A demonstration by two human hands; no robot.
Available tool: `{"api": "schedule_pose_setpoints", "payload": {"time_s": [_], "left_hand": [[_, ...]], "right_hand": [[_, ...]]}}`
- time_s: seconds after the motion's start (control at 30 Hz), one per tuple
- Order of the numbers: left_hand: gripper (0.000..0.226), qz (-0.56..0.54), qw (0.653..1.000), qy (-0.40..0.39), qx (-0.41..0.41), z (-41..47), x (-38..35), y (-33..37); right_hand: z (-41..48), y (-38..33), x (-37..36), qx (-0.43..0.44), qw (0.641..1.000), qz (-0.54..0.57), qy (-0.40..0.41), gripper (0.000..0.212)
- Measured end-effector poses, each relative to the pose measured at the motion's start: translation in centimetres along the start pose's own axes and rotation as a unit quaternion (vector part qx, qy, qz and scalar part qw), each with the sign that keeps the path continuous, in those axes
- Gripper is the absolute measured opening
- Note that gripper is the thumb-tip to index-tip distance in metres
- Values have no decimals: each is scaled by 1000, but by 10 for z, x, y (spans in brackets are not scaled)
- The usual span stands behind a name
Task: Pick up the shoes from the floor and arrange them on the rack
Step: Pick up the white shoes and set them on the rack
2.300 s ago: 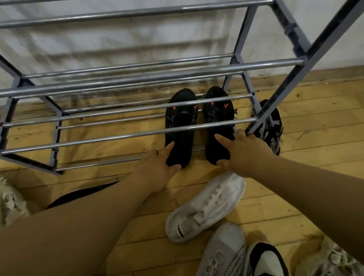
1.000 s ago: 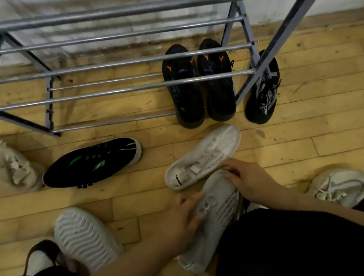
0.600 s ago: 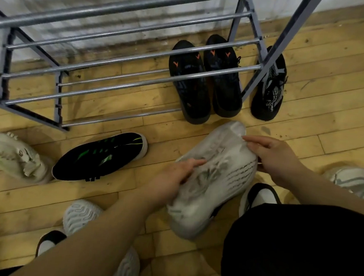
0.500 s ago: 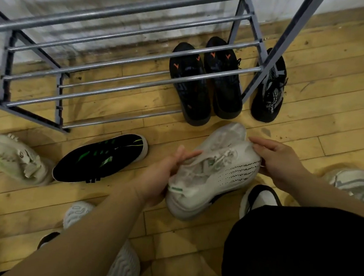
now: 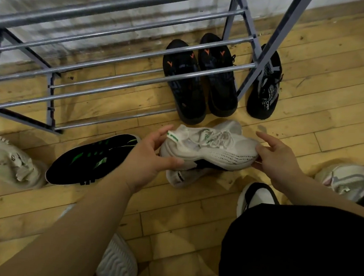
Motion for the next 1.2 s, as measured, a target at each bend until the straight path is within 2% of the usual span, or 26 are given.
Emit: {"api": "schedule_pose_setpoints", "payload": {"time_s": [0.1, 0.23, 0.33, 0.43, 0.5, 0.57, 0.67, 0.73, 0.87, 0.97, 1.03, 1.1, 1.2], "left_hand": [[103, -38, 999, 5, -10, 1, 16, 16], [99, 3, 1000, 12, 21, -17, 57, 25], [92, 4, 996, 83, 21, -43, 97, 16], [90, 10, 986, 164, 13, -71, 121, -3], [94, 103, 959, 263, 33, -91, 125, -21], [98, 215, 908, 348, 87, -110, 127, -49], [112, 344, 851, 336, 212, -128, 126, -98], [115, 366, 835, 318, 262, -131, 125, -123], [111, 417, 820, 293, 261, -127, 113, -147], [104, 405, 821, 310, 258, -126, 112, -145], [101, 403, 834, 304, 222, -129, 109, -138], [103, 393, 867, 264, 158, -129, 103, -129], [98, 317, 922, 216, 63, -119, 89, -101]], "right_hand": [[-4, -19, -7, 47, 997, -54, -18, 41], [-18, -36, -32, 86, 987, -110, -77, 42], [-37, -43, -61, 112, 972, -132, -160, 38], [-57, -42, -83, 137, 958, -148, -202, 37], [-67, -39, -92, 151, 956, -145, -205, 39], [-72, -35, -96, 175, 953, -163, -185, 41], [-75, -26, -94, 210, 939, -229, -145, 42], [-74, -19, -93, 211, 934, -248, -148, 44], [-68, -14, -91, 200, 937, -245, -150, 42], [-65, -11, -89, 200, 937, -253, -134, 39], [-63, -12, -86, 202, 943, -244, -104, 36], [-62, -16, -84, 197, 950, -230, -72, 34], [-62, -22, -81, 190, 959, -209, -37, 32]]}}
Point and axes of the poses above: each hand's wrist, its own z-axis towards the middle knuckle, its own x-axis out of the back of the hand, y = z × x, the point moved 2 cm from there along z, towards the middle knuckle, and after that the axes turned 12 degrees about -z, right-handed, at the moved point
